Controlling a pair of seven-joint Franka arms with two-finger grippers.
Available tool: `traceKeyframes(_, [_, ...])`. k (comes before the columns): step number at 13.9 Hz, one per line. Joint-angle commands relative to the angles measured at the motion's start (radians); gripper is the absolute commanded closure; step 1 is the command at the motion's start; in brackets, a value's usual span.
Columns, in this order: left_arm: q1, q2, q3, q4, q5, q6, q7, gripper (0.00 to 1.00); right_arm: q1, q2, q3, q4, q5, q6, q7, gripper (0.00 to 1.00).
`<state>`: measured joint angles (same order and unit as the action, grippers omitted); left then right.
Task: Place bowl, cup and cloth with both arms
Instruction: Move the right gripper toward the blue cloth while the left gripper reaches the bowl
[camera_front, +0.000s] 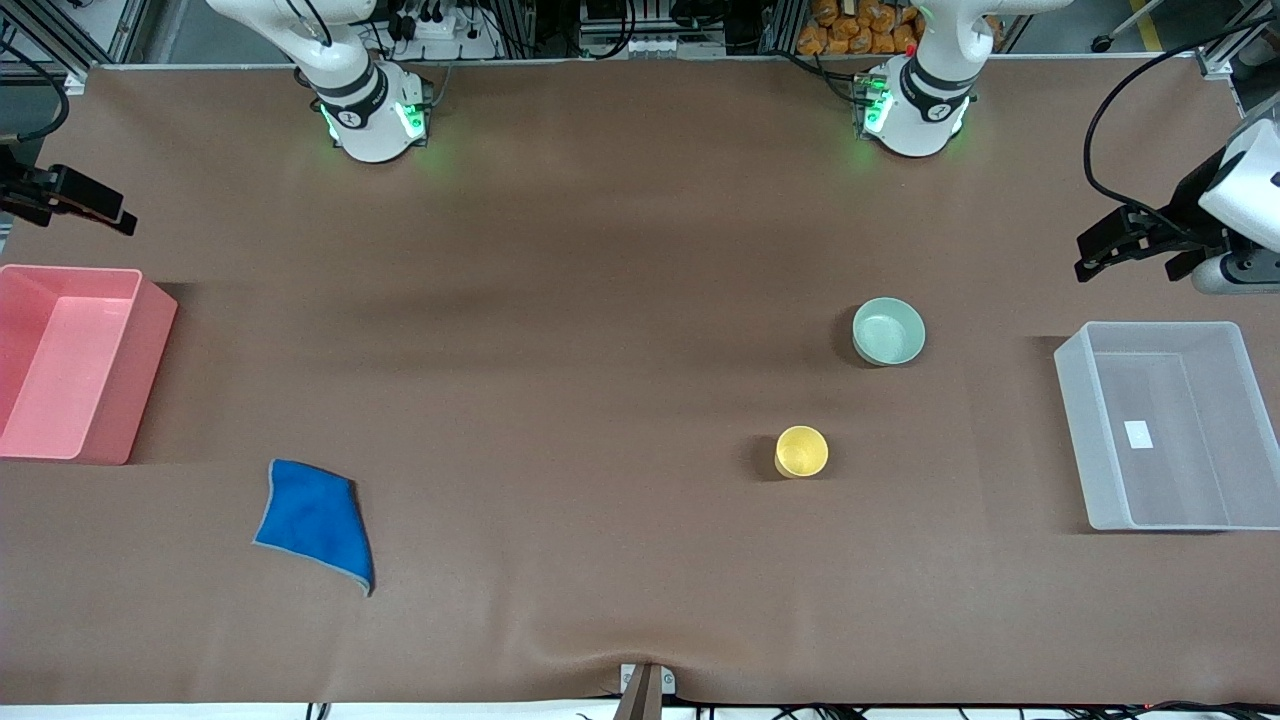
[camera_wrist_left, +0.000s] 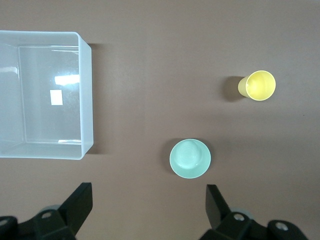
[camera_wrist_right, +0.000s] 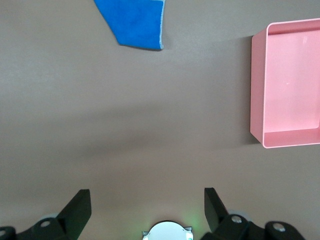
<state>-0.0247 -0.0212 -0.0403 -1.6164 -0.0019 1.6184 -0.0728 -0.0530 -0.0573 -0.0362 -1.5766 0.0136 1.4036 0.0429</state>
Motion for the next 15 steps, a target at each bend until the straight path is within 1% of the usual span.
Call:
traceKeyframes(1, [0.005, 0.0, -0.003, 0.009, -0.021, -0.018, 0.019, 0.0, 0.002, 0.002, -0.005, 0.006, 0.0, -0.008, 0.017, 0.0])
traceKeyframes(4, [0.005, 0.006, -0.003, 0.009, -0.021, -0.018, 0.018, 0.0, 0.004, 0.01, -0.005, 0.006, 0.0, -0.003, 0.017, 0.0])
traceKeyframes(8, [0.008, 0.035, -0.004, -0.019, -0.016, -0.015, 0.018, 0.0, 0.002, 0.03, -0.005, 0.006, 0.0, 0.0, 0.015, 0.0])
traceKeyframes(9, [0.02, 0.046, -0.001, -0.022, -0.018, -0.015, 0.018, 0.0, 0.002, 0.042, -0.005, 0.006, 0.0, 0.002, 0.012, 0.0])
traceKeyframes(11, [0.052, 0.078, -0.001, -0.058, -0.03, 0.0, 0.016, 0.0, -0.004, 0.072, -0.007, 0.006, 0.0, 0.02, 0.008, 0.0])
traceKeyframes(12, [0.084, 0.087, 0.0, -0.069, -0.044, 0.006, 0.025, 0.0, -0.008, 0.092, -0.008, 0.006, 0.0, 0.037, 0.005, 0.0])
traceKeyframes(13, [0.127, 0.096, -0.001, -0.071, -0.067, 0.008, 0.078, 0.0, -0.014, 0.117, -0.008, 0.006, 0.0, 0.057, 0.003, 0.0])
traceKeyframes(14, [0.147, 0.109, 0.0, -0.072, -0.078, 0.012, 0.141, 0.0, -0.016, 0.141, -0.008, 0.006, 0.0, 0.075, 0.003, 0.0])
traceKeyframes(15, [0.149, 0.115, 0.0, -0.088, -0.078, 0.017, 0.149, 0.0, -0.019, 0.175, -0.008, 0.006, -0.001, 0.098, -0.001, 0.0])
